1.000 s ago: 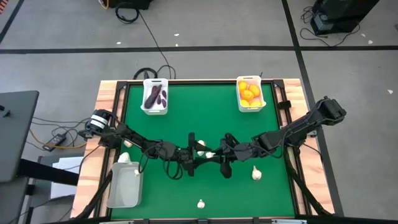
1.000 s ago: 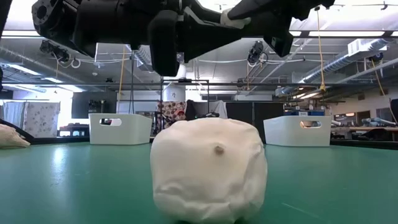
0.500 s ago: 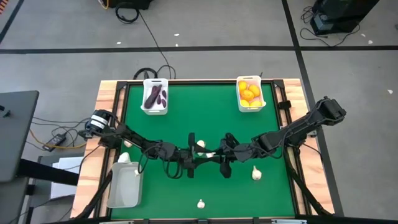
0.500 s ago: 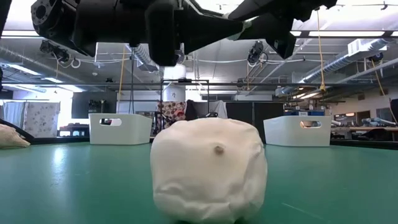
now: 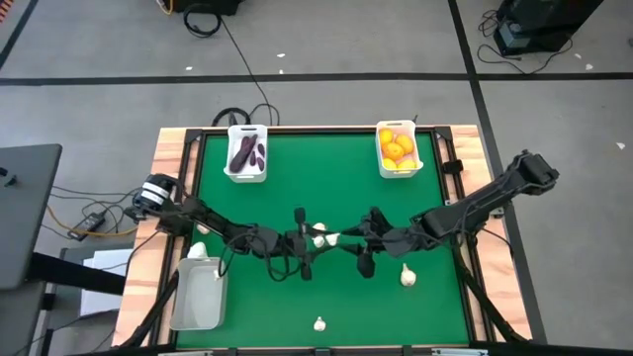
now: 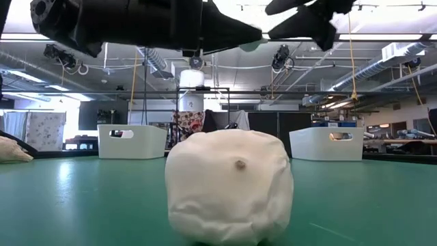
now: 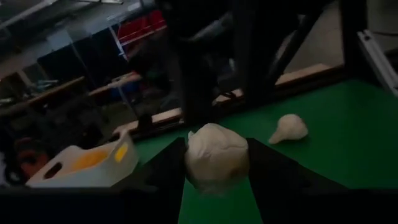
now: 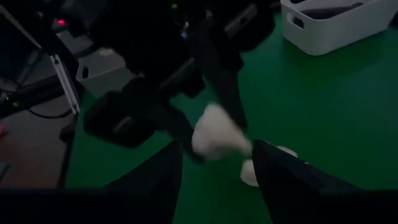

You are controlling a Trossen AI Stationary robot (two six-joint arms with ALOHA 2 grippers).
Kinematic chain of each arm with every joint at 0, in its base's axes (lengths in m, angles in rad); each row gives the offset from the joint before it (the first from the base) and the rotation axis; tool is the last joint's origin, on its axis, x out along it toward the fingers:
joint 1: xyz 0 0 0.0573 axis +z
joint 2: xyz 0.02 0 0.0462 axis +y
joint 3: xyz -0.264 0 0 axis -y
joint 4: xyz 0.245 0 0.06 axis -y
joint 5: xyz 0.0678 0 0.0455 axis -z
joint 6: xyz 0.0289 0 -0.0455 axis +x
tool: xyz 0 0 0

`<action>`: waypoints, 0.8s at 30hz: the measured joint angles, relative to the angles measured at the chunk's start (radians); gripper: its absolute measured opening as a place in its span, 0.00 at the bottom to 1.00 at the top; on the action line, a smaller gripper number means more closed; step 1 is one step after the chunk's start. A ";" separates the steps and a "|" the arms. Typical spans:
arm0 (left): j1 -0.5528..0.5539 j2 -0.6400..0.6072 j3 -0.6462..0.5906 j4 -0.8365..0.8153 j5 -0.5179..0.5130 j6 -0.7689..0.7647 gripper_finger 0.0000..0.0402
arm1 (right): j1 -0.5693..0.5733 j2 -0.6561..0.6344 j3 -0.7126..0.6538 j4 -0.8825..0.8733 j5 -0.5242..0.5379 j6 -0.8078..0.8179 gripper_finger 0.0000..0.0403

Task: Sort produce into baskets
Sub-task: Put the middle right small garlic into the gray bin

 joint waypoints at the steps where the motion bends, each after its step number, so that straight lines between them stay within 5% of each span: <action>1: 0.000 -0.018 0.000 -0.023 -0.011 -0.005 0.41 | 0.007 -0.011 0.000 -0.031 0.010 0.011 0.51; 9: -0.028 -0.311 0.000 -0.580 -0.038 -0.214 0.41 | 0.046 -0.050 0.000 -0.454 0.040 0.242 0.51; 16: -0.071 -0.594 0.000 -1.094 -0.063 -0.488 0.41 | 0.067 -0.041 0.000 -0.635 0.074 0.412 0.50; 24: -0.173 -0.871 0.000 -1.582 0.045 -0.944 0.41 | 0.070 -0.031 0.000 -0.728 0.049 0.300 0.50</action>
